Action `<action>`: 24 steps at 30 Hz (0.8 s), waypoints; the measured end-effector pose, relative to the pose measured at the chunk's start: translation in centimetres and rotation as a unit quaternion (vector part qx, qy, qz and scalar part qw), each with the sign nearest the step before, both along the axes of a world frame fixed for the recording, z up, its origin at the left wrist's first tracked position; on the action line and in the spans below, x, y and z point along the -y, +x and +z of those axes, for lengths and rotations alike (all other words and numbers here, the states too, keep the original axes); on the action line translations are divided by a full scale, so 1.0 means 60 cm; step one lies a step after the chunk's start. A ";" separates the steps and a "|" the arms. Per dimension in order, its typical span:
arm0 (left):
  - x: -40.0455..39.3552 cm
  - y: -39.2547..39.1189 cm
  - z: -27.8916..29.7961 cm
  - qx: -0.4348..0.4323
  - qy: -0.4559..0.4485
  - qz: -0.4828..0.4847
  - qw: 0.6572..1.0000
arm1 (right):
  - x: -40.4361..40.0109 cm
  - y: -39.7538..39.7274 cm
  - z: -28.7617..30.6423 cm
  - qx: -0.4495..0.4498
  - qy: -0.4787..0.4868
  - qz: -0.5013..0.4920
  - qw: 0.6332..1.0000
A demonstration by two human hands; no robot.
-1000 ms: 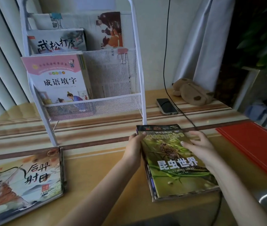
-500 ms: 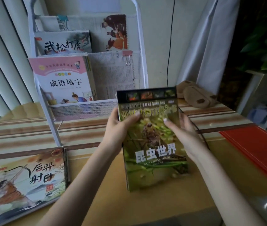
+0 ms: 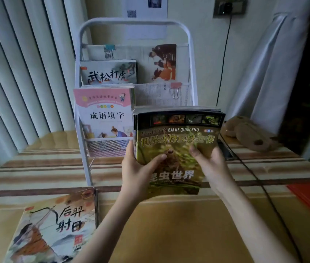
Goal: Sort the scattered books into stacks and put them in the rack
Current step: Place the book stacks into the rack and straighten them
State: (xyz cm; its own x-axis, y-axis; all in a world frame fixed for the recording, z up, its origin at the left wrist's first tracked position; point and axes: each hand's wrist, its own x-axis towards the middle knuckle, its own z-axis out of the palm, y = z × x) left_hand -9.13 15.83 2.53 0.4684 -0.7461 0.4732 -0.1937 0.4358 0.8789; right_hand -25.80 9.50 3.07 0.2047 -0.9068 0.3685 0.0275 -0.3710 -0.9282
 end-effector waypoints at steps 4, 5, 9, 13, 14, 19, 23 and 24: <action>0.024 0.027 0.142 0.084 -0.139 0.026 0.986 | 0.048 0.022 0.134 0.033 -0.086 0.039 0.995; 0.041 0.033 0.180 0.105 -0.159 0.034 0.981 | 0.066 0.026 0.171 0.028 -0.116 0.029 0.992; 0.131 0.056 0.261 0.150 -0.157 0.034 0.976 | 0.154 0.033 0.265 -0.013 -0.179 -0.018 0.984; 0.185 0.086 0.239 0.322 -0.051 0.136 0.936 | 0.217 0.035 0.238 -0.140 -0.153 -0.066 0.976; 0.191 0.094 0.228 0.376 -0.031 0.195 0.905 | 0.223 0.038 0.226 -0.150 -0.152 -0.073 0.974; 0.189 0.133 0.184 0.547 0.046 0.336 0.766 | 0.232 0.059 0.216 -0.219 -0.175 -0.101 0.955; 0.183 0.164 0.175 0.640 0.083 0.314 0.696 | 0.236 0.056 0.218 -0.240 -0.199 -0.109 0.944; 0.185 0.162 0.177 0.644 0.100 0.309 0.693 | 0.235 0.051 0.217 -0.248 -0.193 -0.107 0.943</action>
State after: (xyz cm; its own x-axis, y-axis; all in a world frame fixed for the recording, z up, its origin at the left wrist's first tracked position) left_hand 0.56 4.73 13.14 0.0119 -0.7026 0.7115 -0.9687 -0.1845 -0.1660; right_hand -22.72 -4.60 16.09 0.2673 -0.7646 0.5865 -0.4889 -0.6321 -0.6012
